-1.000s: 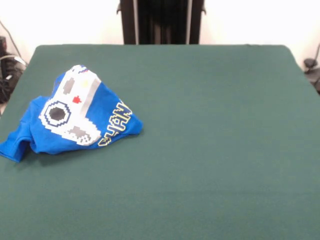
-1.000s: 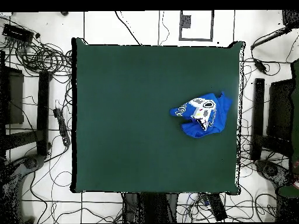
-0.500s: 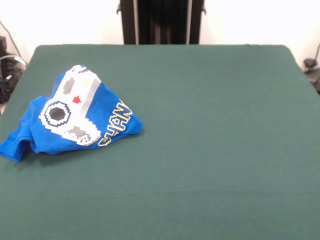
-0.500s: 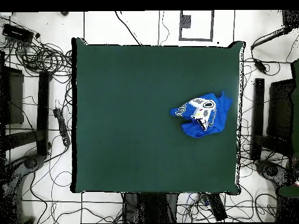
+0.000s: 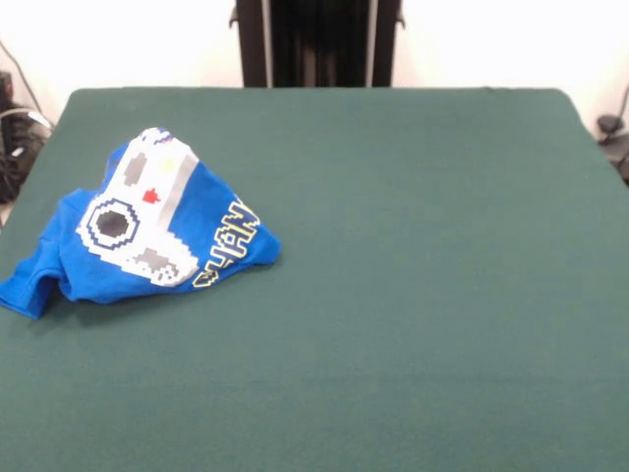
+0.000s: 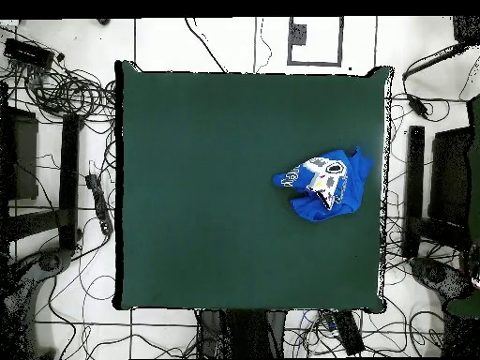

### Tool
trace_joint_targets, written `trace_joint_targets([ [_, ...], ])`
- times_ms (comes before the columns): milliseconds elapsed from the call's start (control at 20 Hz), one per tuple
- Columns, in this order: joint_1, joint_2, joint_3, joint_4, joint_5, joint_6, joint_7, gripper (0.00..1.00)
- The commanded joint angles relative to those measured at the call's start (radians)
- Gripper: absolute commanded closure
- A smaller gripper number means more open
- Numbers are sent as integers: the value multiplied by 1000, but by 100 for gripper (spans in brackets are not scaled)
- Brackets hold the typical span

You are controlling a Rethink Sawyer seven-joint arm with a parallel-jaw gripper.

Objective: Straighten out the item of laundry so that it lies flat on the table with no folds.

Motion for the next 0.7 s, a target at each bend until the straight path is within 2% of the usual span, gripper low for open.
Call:
trace_joint_targets([
  [50,-20,79,199,141,-65,-51,-332,100],
  [400,-35,110,245,163,-135,-127,-284,100],
  [600,-51,108,274,167,-179,-131,-326,100],
  [700,-50,96,277,166,-231,-153,-346,100],
])
